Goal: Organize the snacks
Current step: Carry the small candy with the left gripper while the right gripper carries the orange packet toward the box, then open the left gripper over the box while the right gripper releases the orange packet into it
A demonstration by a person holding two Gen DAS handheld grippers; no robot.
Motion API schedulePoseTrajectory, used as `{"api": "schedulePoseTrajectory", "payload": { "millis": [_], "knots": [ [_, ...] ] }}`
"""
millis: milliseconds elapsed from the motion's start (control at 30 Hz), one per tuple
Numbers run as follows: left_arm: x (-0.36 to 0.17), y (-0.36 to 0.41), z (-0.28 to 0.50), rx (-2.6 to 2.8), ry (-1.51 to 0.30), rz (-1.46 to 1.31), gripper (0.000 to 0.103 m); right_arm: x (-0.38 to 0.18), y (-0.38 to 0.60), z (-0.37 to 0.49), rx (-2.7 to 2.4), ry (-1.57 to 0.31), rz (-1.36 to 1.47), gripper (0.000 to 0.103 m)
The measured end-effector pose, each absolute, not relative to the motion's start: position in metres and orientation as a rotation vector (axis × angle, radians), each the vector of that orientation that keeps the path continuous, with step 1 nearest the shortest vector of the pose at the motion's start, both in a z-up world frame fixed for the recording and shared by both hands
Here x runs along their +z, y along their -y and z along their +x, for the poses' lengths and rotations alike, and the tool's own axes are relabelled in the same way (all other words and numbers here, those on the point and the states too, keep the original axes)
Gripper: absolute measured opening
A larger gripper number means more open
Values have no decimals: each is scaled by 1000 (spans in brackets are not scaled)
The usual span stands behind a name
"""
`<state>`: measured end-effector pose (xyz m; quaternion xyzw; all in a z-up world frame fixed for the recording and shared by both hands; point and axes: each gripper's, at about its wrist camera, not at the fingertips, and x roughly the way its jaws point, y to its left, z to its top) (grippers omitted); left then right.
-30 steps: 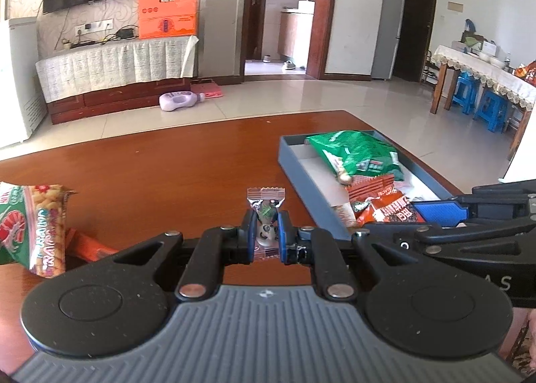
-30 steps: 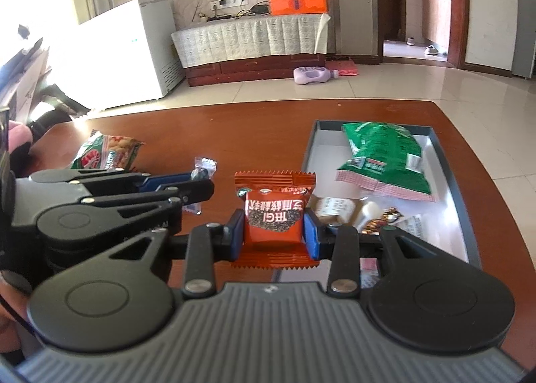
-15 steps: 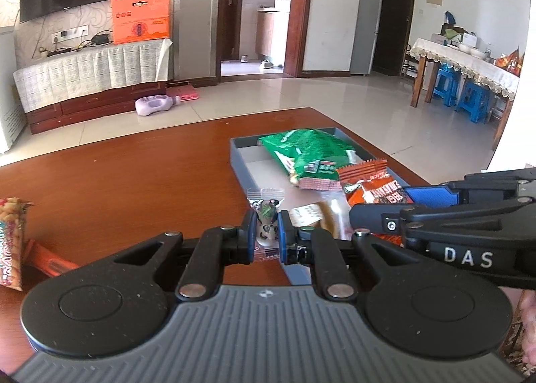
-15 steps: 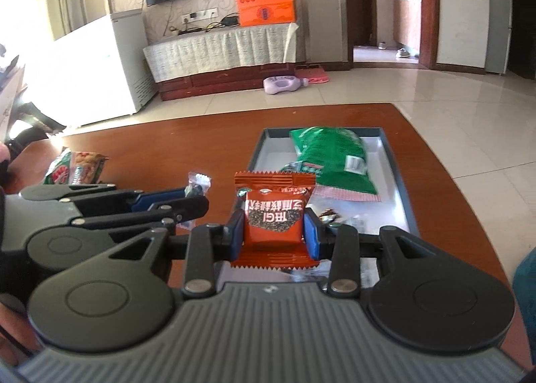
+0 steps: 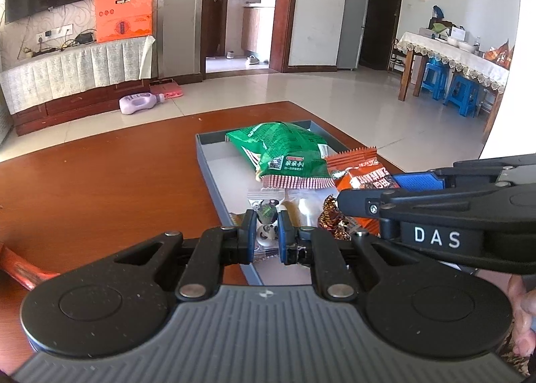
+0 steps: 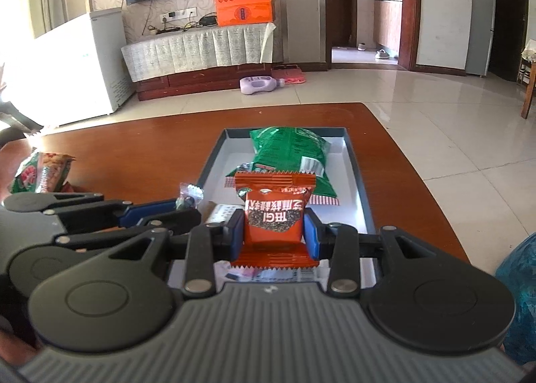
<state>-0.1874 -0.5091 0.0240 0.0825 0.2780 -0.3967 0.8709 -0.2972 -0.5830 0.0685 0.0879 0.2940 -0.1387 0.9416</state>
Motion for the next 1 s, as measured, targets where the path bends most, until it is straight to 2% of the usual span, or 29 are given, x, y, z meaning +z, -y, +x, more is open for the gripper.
{"api": "schedulePoseTrajectory", "payload": {
  "millis": [667,1000],
  "knots": [
    [-5,559,-141,-927,-619,147,16,55,604,-283,-344,-675,109,39],
    [-15,565,-143,-948,-590,190,17,48,612,-270,-350,-709,114,39]
  ]
}}
